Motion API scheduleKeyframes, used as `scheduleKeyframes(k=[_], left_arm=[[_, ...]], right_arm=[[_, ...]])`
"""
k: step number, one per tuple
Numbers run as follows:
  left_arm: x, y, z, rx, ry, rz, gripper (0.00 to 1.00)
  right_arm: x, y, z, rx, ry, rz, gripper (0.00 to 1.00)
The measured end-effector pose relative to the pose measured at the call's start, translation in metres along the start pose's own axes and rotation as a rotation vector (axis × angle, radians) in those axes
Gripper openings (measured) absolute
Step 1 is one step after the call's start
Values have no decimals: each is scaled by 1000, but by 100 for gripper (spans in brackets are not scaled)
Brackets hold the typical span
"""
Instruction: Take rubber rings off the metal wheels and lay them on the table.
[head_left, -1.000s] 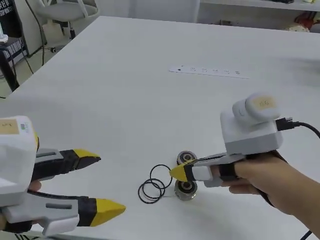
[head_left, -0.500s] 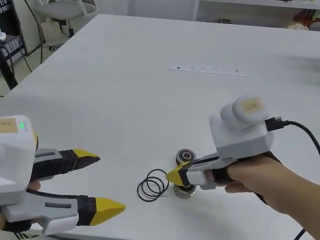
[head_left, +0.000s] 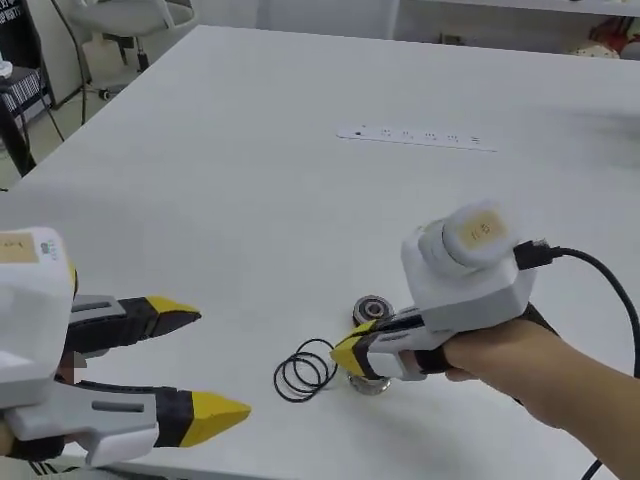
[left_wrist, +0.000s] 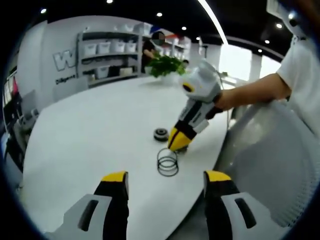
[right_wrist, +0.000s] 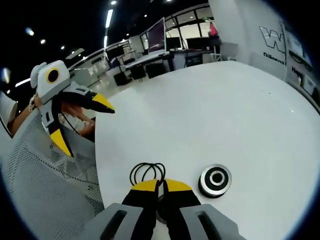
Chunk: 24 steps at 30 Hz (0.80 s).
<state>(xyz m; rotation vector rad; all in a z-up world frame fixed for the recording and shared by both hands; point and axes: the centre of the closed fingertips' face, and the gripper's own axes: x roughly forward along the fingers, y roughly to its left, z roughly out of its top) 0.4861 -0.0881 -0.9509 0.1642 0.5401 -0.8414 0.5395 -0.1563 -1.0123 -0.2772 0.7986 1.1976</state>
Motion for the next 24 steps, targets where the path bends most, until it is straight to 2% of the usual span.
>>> scheduleKeyframes(k=[6, 9, 17, 24], left_arm=[[0, 0, 0, 4, 4, 0, 61], [0, 0, -1, 2, 3, 0, 61], [0, 1, -1, 5, 6, 0, 61], [-1, 1, 0, 10, 7, 2, 62]], right_arm=[[3, 0, -2, -77, 14, -18, 7], [3, -3, -2, -86, 17, -27, 10], [-4, -10, 4, -54, -11, -40, 11], [-15, -22, 15, 0, -72, -55, 11]])
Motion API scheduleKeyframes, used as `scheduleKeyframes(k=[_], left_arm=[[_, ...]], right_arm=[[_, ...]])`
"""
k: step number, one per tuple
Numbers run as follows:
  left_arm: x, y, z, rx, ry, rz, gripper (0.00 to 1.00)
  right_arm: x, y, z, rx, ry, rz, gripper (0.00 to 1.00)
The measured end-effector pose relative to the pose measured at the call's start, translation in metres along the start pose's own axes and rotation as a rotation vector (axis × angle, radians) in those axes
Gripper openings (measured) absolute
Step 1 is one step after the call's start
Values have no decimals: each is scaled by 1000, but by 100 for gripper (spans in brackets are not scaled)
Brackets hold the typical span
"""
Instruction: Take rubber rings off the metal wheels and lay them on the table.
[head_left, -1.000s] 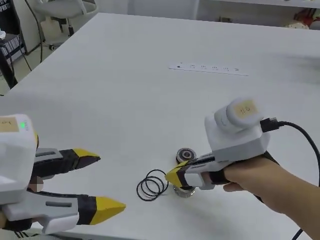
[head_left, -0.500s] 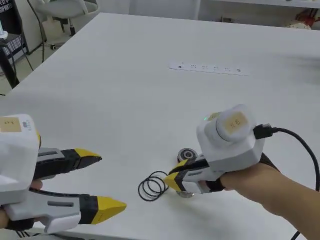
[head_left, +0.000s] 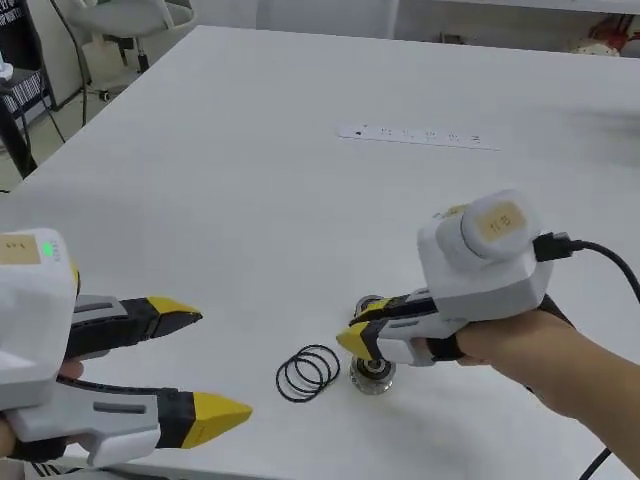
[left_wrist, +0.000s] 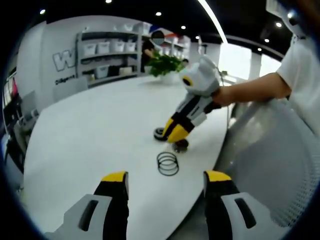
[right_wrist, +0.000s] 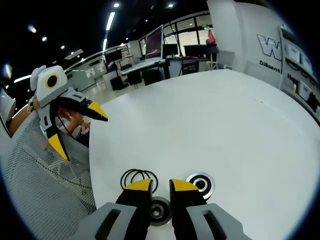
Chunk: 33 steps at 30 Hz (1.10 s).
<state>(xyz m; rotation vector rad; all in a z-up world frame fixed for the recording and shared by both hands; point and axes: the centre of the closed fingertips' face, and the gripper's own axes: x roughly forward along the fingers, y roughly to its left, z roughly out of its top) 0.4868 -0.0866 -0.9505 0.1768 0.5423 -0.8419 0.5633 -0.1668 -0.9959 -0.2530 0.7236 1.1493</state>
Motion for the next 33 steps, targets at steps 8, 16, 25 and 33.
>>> scheduleKeyframes(k=[8, 16, 25, 33], left_arm=[[-6, 1, 14, 19, -23, -5, 63], [-12, 14, 47, 86, -60, 35, 61], [-9, 15, 101, 185, -138, 9, 61], [4, 18, 135, 263, -168, -12, 60]], right_arm=[[-15, -20, 14, 55, -73, -43, 12], [-27, -45, 14, 143, -114, -108, 12], [-35, -61, 5, 207, -120, -157, 11], [-37, -64, 0, 227, -107, -165, 11]])
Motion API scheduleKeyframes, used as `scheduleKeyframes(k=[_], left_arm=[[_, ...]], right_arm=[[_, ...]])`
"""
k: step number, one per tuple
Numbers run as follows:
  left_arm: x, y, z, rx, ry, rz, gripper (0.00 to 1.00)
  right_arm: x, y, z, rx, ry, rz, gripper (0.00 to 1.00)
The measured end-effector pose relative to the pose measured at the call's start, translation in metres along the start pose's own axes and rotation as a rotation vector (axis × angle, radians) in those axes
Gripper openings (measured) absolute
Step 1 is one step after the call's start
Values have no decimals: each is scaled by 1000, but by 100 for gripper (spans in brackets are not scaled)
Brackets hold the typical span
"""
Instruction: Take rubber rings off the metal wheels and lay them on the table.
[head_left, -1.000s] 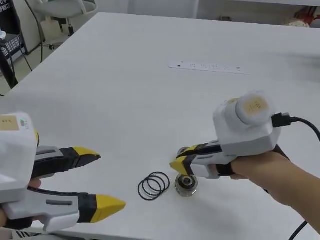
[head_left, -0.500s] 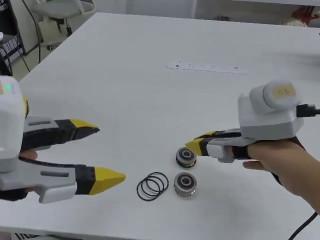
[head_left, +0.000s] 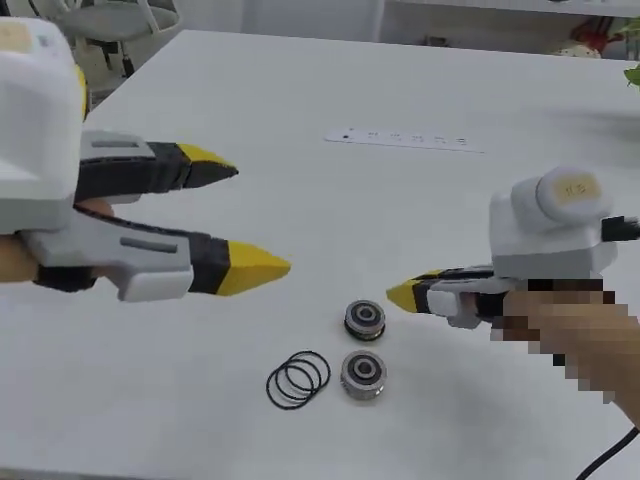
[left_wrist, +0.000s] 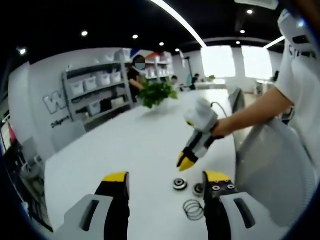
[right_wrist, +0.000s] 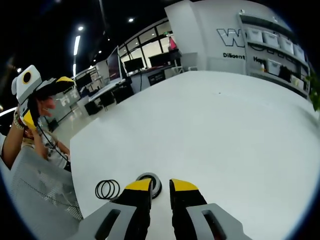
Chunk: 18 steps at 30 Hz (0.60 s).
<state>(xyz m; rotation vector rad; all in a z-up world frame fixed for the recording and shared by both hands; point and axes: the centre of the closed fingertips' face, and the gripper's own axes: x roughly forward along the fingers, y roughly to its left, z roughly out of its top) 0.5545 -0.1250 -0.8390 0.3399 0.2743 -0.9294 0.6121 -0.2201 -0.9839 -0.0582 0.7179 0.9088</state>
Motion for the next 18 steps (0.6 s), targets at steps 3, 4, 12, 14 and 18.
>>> scheduleKeyframes(k=[3, 4, 12, 14, 18], left_arm=[[12, -2, 6, 43, 7, -30, 60], [15, -2, 7, 46, 6, -33, 60], [54, 6, 34, 59, -49, -74, 57], [66, 8, 36, 50, -58, -57, 55], [89, 5, 28, 14, -78, -45, 52]], right_arm=[[0, -1, -3, 4, 9, -1, 11], [0, -2, -4, 5, 11, -2, 11], [0, -3, -12, 11, 37, 1, 12], [2, -5, -17, 6, 55, -1, 12], [3, -7, -23, 5, 78, -6, 12]])
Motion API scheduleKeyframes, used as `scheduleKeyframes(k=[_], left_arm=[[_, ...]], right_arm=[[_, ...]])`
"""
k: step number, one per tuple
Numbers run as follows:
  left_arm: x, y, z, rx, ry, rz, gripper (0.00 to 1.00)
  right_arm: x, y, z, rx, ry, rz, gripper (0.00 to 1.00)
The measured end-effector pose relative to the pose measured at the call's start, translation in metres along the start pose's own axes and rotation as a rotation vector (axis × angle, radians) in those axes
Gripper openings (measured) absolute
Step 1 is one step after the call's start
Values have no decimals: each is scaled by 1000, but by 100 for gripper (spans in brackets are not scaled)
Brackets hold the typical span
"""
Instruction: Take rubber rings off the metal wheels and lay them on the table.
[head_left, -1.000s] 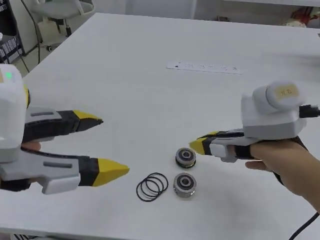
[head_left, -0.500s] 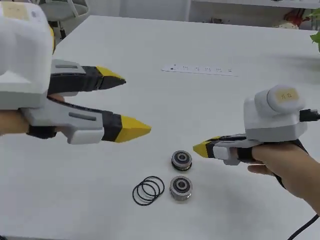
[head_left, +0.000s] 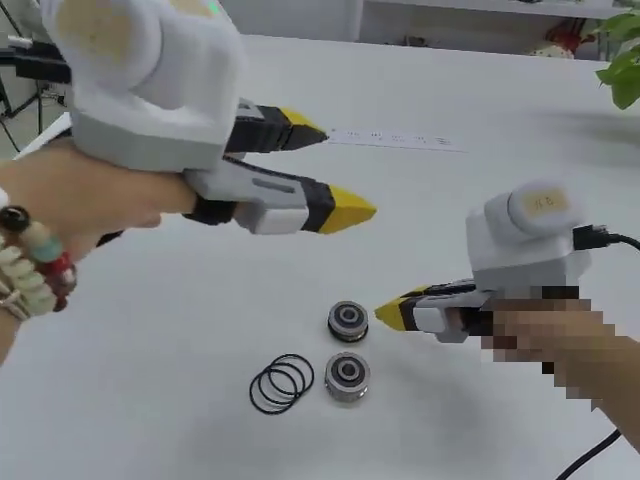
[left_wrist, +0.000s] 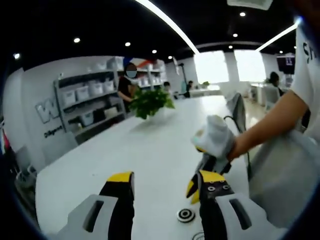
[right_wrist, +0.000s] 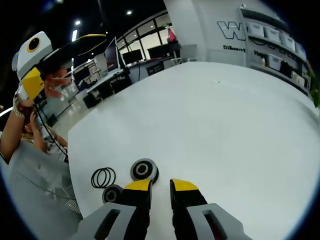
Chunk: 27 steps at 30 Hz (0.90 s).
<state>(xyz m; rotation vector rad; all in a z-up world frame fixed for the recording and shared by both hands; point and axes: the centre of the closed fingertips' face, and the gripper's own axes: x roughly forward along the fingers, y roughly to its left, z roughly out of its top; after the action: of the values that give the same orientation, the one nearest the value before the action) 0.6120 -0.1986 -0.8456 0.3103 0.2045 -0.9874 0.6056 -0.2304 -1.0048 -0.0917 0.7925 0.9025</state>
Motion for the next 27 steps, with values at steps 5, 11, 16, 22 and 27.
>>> scheduleKeyframes(k=[5, 11, 16, 22, 27], left_arm=[[19, -1, -31, -61, -19, 14, 47], [30, -4, -62, -39, 13, 35, 38], [36, -11, -83, -58, 51, 13, 32], [40, -22, -109, -99, 111, -15, 25], [43, -29, -124, -158, 157, -31, 24]], right_arm=[[0, -1, -2, 4, 6, -1, 12], [3, 2, -4, -8, 9, 9, 12], [7, 5, -10, -42, 30, 22, 13], [10, 11, -12, -77, 40, 37, 13], [14, 14, -18, -95, 57, 54, 14]])
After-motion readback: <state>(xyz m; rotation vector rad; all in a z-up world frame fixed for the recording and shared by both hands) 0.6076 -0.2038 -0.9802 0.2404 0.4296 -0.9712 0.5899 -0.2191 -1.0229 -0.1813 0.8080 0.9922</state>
